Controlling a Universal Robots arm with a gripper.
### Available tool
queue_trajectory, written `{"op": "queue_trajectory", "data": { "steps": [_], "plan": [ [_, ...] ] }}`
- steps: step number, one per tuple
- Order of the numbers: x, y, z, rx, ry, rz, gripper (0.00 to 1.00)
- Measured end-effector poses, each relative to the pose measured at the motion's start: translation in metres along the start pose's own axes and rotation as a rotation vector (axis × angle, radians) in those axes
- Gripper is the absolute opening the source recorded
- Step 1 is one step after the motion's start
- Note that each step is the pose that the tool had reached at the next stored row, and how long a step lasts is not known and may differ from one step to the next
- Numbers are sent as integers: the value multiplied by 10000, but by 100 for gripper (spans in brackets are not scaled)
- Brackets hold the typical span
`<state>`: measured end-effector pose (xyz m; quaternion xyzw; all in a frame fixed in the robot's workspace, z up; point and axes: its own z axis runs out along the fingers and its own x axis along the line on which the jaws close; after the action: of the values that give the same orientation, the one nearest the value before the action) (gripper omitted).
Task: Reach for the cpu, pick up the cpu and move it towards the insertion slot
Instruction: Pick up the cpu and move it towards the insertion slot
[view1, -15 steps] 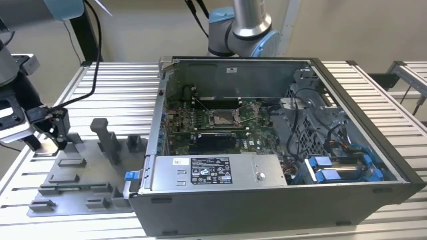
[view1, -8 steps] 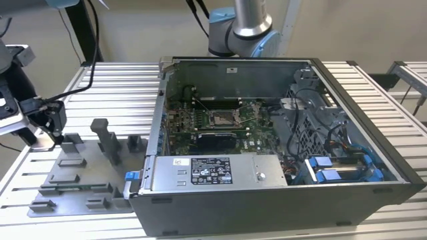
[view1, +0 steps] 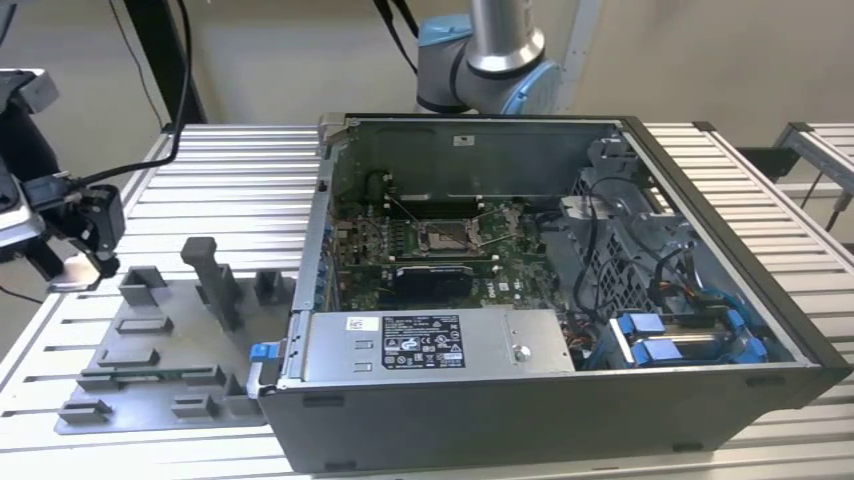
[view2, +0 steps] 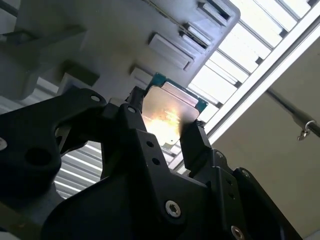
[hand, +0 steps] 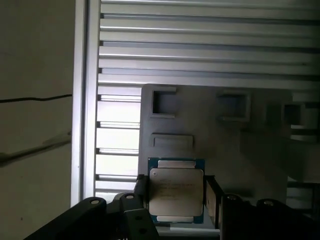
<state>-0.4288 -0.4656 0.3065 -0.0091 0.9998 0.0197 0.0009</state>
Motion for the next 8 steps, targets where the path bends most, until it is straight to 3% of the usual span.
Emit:
{"op": "queue_trajectory", "data": {
  "steps": [8],
  "plan": [
    [0,6,-162,-1,0,0,0]
  ]
}}
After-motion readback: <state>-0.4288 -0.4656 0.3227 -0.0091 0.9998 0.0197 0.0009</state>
